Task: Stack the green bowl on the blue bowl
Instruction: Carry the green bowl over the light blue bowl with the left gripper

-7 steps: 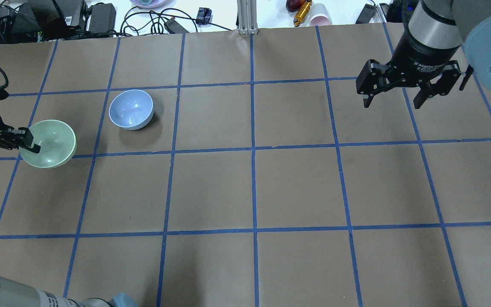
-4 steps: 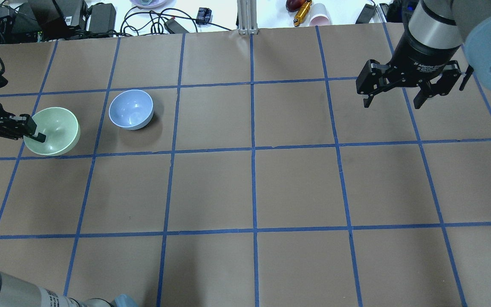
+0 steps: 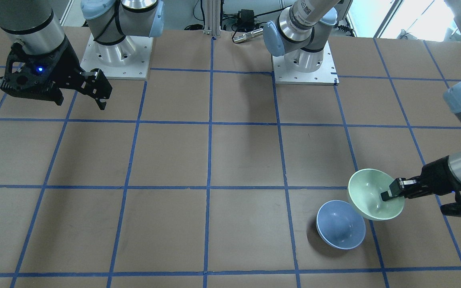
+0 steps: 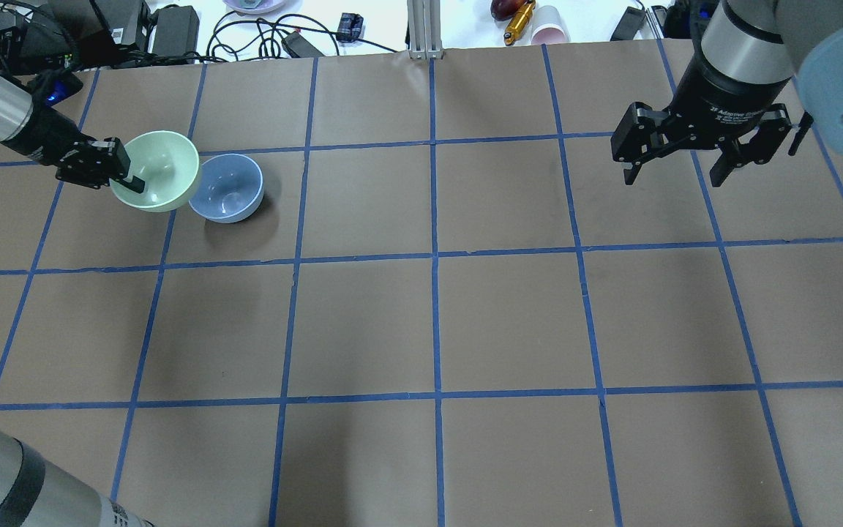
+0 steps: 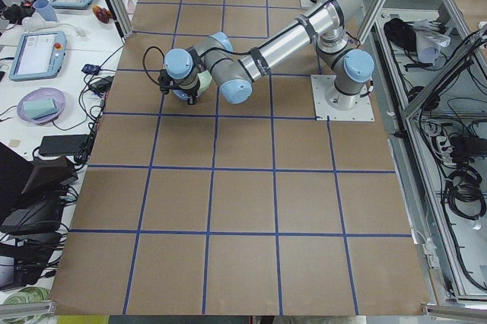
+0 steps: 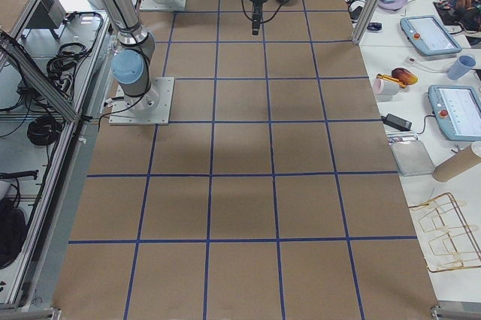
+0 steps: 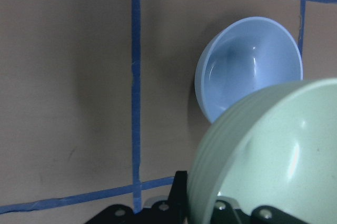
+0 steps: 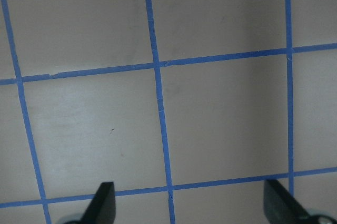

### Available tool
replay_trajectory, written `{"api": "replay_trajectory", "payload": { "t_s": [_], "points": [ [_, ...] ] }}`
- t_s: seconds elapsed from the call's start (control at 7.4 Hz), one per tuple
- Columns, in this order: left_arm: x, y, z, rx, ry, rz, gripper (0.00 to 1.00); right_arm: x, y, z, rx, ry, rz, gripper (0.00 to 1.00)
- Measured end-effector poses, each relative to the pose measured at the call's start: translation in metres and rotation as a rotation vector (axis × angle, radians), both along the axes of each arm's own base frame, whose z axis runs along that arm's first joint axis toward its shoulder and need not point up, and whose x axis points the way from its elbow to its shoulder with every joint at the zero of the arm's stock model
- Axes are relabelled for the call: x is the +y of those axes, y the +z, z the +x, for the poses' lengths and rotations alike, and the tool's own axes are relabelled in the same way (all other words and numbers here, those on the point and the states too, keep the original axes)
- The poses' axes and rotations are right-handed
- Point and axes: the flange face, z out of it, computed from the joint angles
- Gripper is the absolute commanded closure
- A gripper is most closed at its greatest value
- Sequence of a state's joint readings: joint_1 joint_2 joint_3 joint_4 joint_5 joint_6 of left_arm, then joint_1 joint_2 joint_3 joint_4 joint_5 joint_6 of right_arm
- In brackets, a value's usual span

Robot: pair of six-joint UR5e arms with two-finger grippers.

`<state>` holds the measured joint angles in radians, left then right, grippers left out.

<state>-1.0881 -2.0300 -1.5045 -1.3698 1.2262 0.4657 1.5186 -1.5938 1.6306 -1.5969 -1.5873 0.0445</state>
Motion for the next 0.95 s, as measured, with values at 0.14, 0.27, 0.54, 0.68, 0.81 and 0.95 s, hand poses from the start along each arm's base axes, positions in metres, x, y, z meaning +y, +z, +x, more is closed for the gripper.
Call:
{"api": "replay_trajectory", "payload": {
  "t_s": [0.14, 0.27, 0.54, 0.68, 0.81, 0.95],
  "points": [
    [-0.01, -0.011, -0.012, 0.002, 0.021, 0.009, 1.0, 0.0, 0.0, 0.0, 0.0, 0.0, 0.0, 0.0],
    [-0.018, -0.021, -0.021, -0.001, 0.032, 0.008, 1.0, 0.0, 0.0, 0.0, 0.0, 0.0, 0.0, 0.0],
    [-0.029, -0.036, -0.03, -0.009, 0.04, -0.001, 1.0, 0.0, 0.0, 0.0, 0.0, 0.0, 0.0, 0.0],
    [-0.033, -0.044, -0.029, -0.012, 0.044, -0.003, 1.0, 0.0, 0.0, 0.0, 0.0, 0.0, 0.0, 0.0],
    [-0.037, -0.049, -0.029, -0.016, 0.048, -0.01, 1.0, 0.0, 0.0, 0.0, 0.0, 0.0, 0.0, 0.0],
    [-0.039, -0.051, -0.031, -0.018, 0.049, -0.012, 1.0, 0.0, 0.0, 0.0, 0.0, 0.0, 0.0, 0.0]
  ]
}}
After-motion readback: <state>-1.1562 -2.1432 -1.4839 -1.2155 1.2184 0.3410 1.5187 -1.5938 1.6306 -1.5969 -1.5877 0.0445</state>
